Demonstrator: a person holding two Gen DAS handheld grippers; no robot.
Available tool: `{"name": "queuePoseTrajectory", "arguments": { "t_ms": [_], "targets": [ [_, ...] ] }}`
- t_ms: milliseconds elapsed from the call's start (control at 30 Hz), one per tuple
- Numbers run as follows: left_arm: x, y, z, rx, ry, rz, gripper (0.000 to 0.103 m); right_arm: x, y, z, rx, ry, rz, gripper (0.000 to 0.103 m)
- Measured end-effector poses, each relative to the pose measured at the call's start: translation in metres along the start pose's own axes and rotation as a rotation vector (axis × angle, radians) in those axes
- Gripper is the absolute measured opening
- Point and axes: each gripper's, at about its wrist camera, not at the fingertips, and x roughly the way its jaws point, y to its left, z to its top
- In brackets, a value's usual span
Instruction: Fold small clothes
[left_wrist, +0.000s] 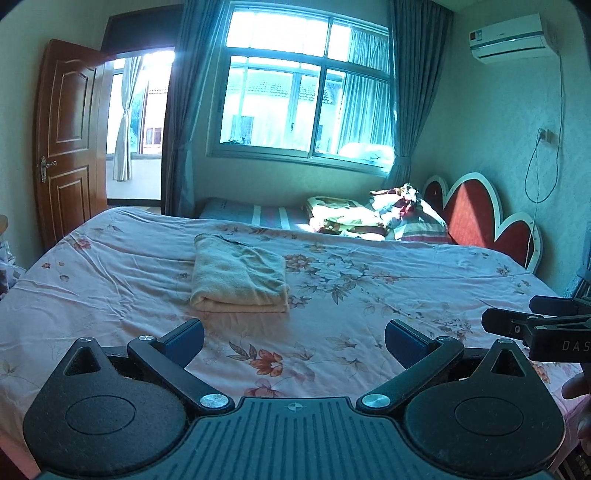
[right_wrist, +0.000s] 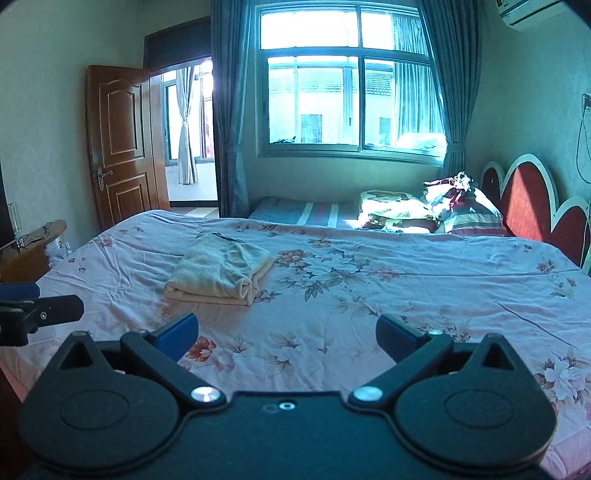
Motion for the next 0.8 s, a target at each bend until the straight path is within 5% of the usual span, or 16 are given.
{"name": "queuePoseTrajectory", "arguments": {
  "t_ms": [800],
  "targets": [
    [-0.0078,-0.0044,0.0017,0.025,-0.014,-0.001,0.103,-0.0086,0.0085,-0.002,0.006,-0.02,0.002,0.102]
  ]
}}
